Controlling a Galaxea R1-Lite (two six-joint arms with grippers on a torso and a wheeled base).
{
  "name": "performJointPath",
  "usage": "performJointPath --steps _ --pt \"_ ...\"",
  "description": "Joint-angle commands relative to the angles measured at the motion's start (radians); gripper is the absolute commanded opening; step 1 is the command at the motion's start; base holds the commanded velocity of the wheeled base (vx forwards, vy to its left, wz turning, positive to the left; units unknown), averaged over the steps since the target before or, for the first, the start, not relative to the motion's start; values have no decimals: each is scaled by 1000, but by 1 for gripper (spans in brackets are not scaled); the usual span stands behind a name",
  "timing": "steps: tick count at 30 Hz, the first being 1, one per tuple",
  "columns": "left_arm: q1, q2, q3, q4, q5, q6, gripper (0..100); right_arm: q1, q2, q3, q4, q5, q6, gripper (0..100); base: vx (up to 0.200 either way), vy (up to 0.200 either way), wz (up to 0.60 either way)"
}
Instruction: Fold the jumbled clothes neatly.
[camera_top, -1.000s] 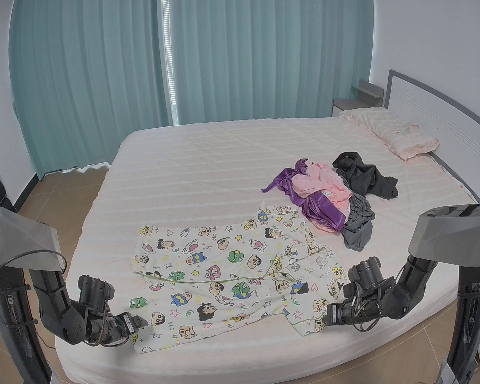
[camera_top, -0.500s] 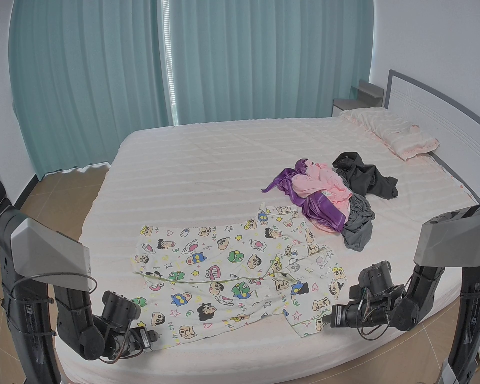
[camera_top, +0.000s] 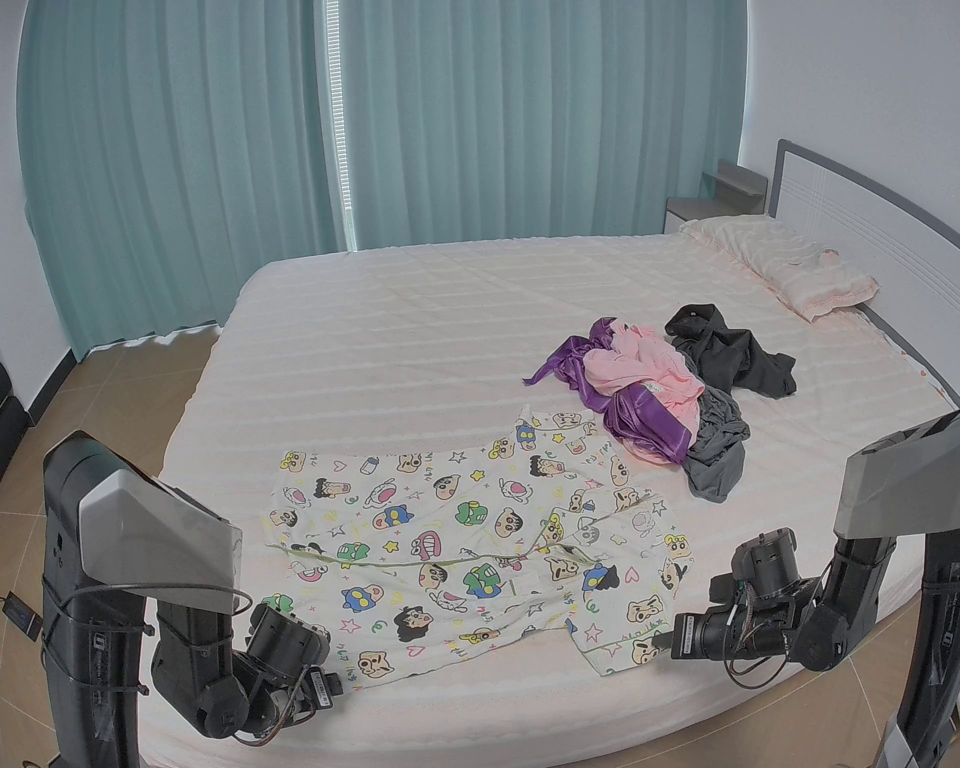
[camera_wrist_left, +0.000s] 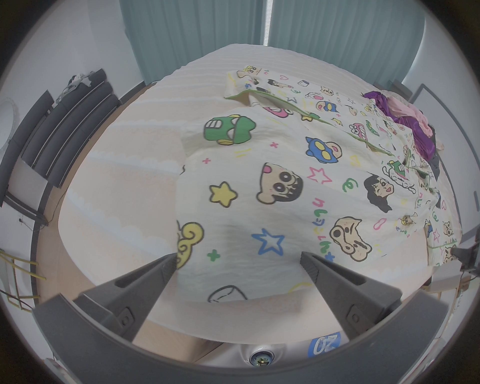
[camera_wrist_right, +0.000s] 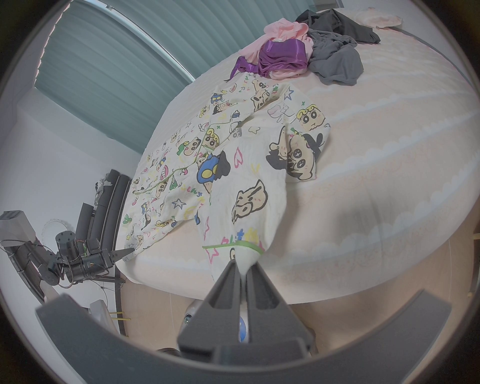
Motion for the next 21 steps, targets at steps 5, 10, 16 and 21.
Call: performJointPath --steps 5,10,16,21 --pt "-13 14 -1 1 2 -6 0 -1 -2 4 0 1 0 0 0 0 0" --pt "-13 14 -3 1 16 -44 0 -1 -2 19 -10 -1 0 0 0 0 0" --pt "7 3 17 1 24 -46 0 -3 -3 56 -66 -1 -2 0 0 0 0" --pt "56 -66 54 2 22 -38 0 -4 -6 93 -121 -1 -3 0 0 0 0"
